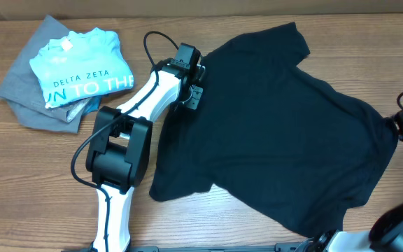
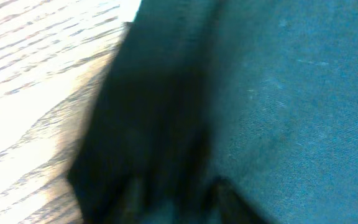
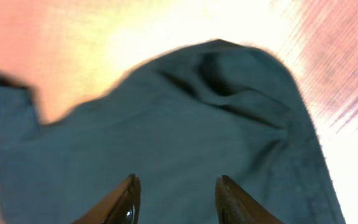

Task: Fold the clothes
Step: 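Stretch the shirt flat between both grippers, pulling apart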

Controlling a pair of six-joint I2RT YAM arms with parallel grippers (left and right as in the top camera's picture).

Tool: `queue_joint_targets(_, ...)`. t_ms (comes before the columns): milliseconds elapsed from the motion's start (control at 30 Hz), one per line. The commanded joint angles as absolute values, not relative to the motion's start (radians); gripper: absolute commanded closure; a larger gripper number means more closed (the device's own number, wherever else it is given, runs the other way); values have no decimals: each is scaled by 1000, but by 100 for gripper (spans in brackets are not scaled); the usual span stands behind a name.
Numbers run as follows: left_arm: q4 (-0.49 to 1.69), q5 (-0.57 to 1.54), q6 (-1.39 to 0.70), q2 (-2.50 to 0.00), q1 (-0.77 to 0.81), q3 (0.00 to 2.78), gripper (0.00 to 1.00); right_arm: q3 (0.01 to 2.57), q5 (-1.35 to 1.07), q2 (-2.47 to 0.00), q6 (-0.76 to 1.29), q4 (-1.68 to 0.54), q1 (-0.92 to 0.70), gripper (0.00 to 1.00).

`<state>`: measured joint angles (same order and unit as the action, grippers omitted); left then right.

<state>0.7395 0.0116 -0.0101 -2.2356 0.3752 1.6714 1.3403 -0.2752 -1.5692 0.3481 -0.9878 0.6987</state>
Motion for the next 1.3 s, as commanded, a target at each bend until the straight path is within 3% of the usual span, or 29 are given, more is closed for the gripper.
queue_joint_targets(0, 798, -95, -147, -2286, 351, 1678, 96, 1359, -355, -1512, 336, -995, 690, 55)
queue_joint_targets(233, 933, -130, -418, -2260, 196, 1678, 96, 1343, -338, -1518, 331, -999, 615, 55)
queue_joint_targets(467, 940, -86, -443, -2149, 88, 1678, 94, 1342, -150, -1609, 310, -989, 447, 50)
queue_joint_targets(567, 931, -85, -442, -2083, 86, 1678, 87, 1342, -146, -1673, 304, -950, 400, 53)
queue_joint_targets(667, 926, -85, -442, -2030, 89, 1678, 67, 1342, -151, -1751, 252, -863, 359, 56)
queue_joint_targets(800, 935, -69, -429, -1995, 92, 1679, 53, 1342, -151, -1840, 229, -772, 321, 51)
queue_joint_targets(933, 953, -28, -395, -1994, 92, 1678, 52, 1342, -174, -1903, 239, -707, 303, 43)
queue_joint_targets(1133, 960, -25, -381, -1994, 100, 1678, 51, 1342, -265, -1976, 307, -610, 295, 41)
queue_joint_targets(1200, 960, -25, -380, -1994, 107, 1678, 51, 1342, -264, -1996, 338, -590, 292, 42)
queue_joint_targets(1233, 961, -25, -380, -1994, 112, 1678, 51, 1342, -264, -2011, 355, -577, 290, 46)
queue_joint_targets(1267, 961, -25, -380, -1994, 114, 1678, 51, 1342, -264, -2021, 368, -567, 290, 58)
